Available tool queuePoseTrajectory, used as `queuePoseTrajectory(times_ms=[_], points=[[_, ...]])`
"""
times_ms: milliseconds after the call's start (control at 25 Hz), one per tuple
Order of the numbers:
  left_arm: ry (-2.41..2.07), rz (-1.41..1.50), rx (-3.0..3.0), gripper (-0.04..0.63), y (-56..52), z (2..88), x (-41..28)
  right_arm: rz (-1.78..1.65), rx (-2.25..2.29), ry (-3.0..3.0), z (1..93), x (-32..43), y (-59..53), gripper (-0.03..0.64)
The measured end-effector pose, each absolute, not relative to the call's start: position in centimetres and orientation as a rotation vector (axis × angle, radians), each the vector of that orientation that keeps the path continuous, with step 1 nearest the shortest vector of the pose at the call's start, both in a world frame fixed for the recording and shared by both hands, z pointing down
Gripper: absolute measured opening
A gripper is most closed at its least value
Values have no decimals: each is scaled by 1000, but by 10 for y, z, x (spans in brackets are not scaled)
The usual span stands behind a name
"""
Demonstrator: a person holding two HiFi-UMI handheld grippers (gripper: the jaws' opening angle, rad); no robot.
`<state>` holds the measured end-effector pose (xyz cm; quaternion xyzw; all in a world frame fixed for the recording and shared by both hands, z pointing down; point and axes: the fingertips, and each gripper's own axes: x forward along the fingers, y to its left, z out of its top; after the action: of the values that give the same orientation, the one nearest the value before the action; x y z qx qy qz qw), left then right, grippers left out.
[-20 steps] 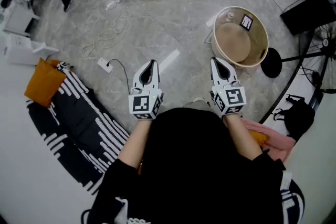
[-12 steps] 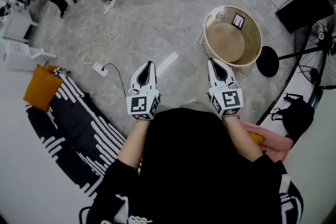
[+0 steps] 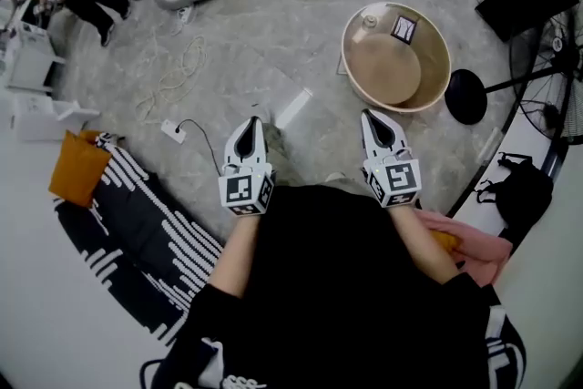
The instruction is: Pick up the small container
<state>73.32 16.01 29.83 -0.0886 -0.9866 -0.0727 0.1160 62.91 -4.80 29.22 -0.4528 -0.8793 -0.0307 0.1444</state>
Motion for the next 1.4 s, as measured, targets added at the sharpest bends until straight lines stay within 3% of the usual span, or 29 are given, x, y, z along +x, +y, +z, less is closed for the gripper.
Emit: queuePoseTrajectory(times_ms=[320,840,1400], points=[[-2907,-246,-109,26,201,323,634,-106,-1173,-2563,320,562,-18,14],[-2920,-303,187,26,373,323,391,-174,-955,-2528,325,373,138,14],[-2848,-394,405,26,483,336,314,-238,-874,-2526,324,284,275,14]])
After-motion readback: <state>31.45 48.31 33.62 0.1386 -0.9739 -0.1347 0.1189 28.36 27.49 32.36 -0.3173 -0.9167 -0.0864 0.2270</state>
